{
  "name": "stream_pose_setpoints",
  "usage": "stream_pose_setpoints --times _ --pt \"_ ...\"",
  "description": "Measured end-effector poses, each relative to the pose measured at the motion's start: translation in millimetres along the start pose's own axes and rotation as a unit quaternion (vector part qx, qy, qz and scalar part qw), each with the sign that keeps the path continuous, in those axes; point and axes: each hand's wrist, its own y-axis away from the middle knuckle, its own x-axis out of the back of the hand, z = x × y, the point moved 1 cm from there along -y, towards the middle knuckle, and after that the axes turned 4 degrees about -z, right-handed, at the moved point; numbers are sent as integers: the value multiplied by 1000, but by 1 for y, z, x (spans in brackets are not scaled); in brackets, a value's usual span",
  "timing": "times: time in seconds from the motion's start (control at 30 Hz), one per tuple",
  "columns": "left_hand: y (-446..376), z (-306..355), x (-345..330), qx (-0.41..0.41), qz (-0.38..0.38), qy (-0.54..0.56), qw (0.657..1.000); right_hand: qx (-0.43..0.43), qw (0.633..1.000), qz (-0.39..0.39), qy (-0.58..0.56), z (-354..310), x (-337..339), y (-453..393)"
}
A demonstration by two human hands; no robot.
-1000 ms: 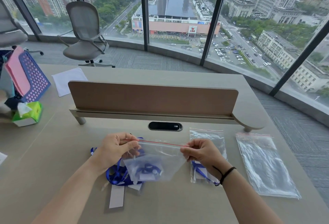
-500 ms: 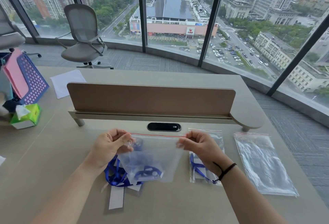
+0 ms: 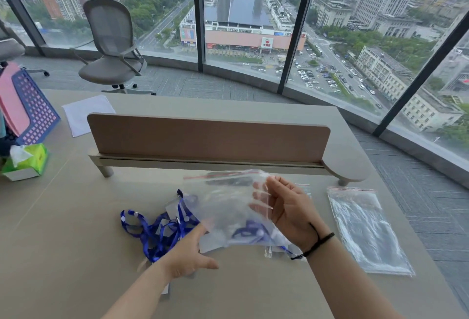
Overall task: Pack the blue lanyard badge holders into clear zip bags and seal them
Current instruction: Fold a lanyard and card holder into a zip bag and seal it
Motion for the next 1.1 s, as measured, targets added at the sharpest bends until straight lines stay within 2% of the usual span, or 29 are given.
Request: stream_pose_setpoints --times 0.07,0.17,0.27,0.4,0.5,0.6,0.77,0.87,1.0,1.07,1.1 --pt "-9 -6 -3 20 0 -39 999 -17 998 1 -65 -5 5 -2" --pt "-15 -12 -5 -3 -18 -98 995 -38 988 20 -145 -10 18 -8" --pt "-4 -4 -11 40 -3 -8 999 -26 981 88 -171 -7 42 -15" --pt "9 -17 -8 130 -62 95 985 -16 970 196 -141 12 76 -25" --pt "14 -29 0 168 -50 181 968 -2 962 256 -97 15 92 -29" --pt "21 -39 5 173 -42 228 957 34 961 273 -43 8 98 -31" --pt "19 -52 5 174 -17 216 961 34 966 256 22 11 92 -35" --pt "15 -60 5 211 -42 145 966 18 970 240 40 19 87 -35" --pt "11 -48 10 263 -122 -126 949 -20 977 193 93 33 77 -32" --pt "2 -33 17 234 -74 -256 935 -35 976 165 135 41 72 -31" --pt "-3 -22 20 210 -16 -269 940 -41 975 151 157 45 71 -32"
